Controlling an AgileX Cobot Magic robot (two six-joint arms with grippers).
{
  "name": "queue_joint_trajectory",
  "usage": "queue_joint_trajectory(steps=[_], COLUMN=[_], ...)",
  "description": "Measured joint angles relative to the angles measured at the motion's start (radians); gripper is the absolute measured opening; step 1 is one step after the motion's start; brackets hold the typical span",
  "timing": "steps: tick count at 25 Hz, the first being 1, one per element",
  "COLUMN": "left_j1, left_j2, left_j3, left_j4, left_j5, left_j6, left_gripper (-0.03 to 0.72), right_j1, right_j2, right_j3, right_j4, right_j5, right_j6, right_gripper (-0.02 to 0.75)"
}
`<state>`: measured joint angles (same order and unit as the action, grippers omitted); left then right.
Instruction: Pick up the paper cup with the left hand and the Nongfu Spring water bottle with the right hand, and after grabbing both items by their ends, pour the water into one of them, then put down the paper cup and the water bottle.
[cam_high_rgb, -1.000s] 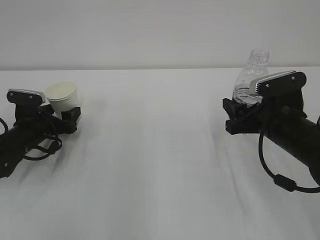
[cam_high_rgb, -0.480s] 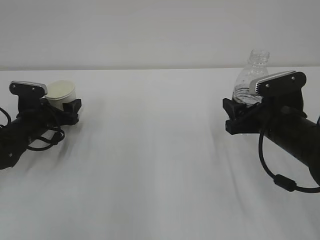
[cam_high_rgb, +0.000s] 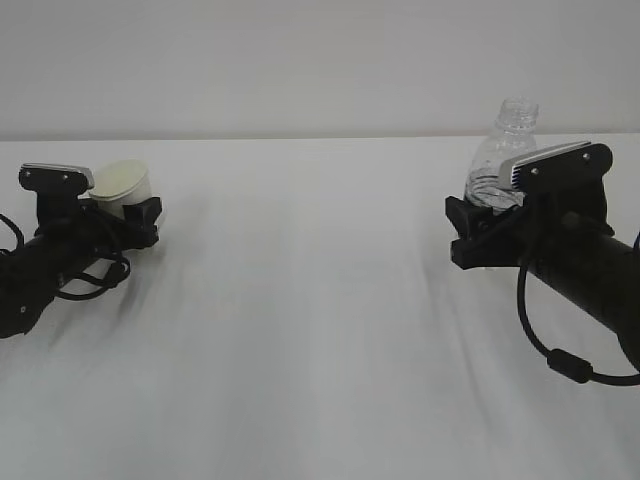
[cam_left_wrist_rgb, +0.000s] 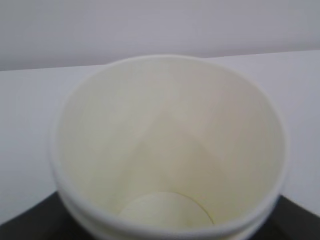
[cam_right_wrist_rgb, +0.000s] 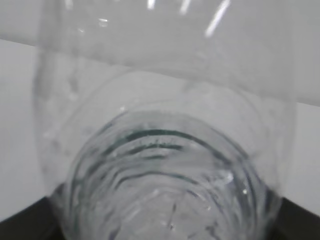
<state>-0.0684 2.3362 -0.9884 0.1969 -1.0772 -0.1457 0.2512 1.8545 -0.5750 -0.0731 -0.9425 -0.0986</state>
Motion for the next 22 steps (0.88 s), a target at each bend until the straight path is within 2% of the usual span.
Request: queue_joint_trajectory(steps=[13,22], left_j1=[0.000,0.000], left_j2=[-0.053,-0.101], left_j3=[0.000,0.000], left_j4=[0.206,0.504], left_j5=[-0.002,0.000], left_j6=[-0.099,-0.192], left_gripper=[0.487,0.484], right_j1=[0.000,0.000], right_j2=[0.000,-0.011], right_j3=[0.000,0.000], right_j4=[0.000,0.000], right_j5=[0.002,0.042], right_j6=[-0.004,-0.018], right_gripper=[0.494,0.494])
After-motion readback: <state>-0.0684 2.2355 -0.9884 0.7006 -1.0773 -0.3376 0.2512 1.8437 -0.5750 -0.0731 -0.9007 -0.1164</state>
